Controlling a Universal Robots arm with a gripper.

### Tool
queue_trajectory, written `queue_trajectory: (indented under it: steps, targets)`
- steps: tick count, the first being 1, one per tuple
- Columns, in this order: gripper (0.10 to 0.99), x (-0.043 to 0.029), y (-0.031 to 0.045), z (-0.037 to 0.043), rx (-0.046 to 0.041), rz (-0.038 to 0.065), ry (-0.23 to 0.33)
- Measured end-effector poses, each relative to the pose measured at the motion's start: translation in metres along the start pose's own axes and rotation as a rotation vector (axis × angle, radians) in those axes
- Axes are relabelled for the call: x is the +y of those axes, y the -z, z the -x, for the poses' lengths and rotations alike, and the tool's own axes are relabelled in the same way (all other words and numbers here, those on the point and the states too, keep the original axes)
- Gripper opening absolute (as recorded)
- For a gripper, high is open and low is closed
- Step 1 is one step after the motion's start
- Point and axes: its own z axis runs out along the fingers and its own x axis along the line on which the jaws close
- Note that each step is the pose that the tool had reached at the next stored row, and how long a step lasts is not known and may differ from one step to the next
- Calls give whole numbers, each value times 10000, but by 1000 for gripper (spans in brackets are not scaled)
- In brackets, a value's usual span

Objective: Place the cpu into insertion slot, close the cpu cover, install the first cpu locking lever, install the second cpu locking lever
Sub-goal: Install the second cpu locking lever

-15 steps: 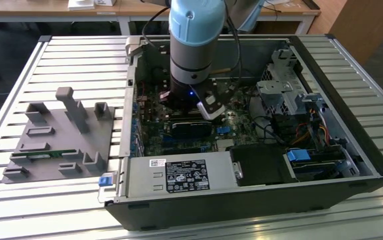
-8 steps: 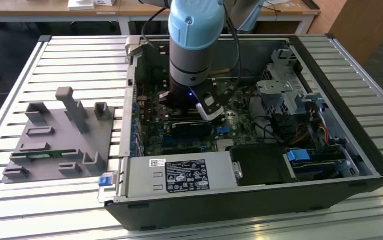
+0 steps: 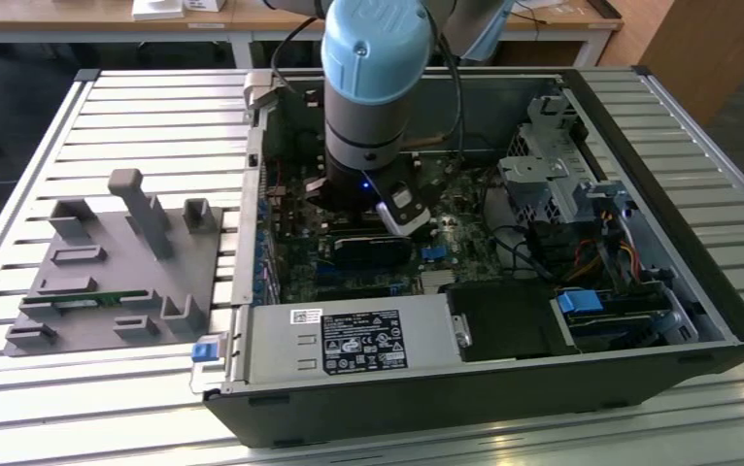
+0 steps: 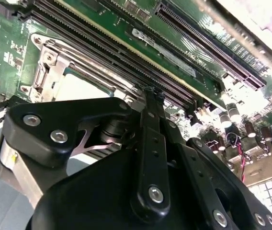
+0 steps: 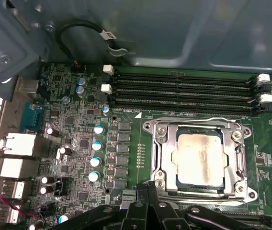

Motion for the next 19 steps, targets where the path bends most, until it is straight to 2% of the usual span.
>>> queue_trajectory:
  steps: [4, 15, 19]
  targets:
    - [106, -6, -23, -2, 0, 56, 0]
    - [106, -1, -27, -31, -2, 78, 0]
    - [106, 29, -34, -38, -1, 78, 0]
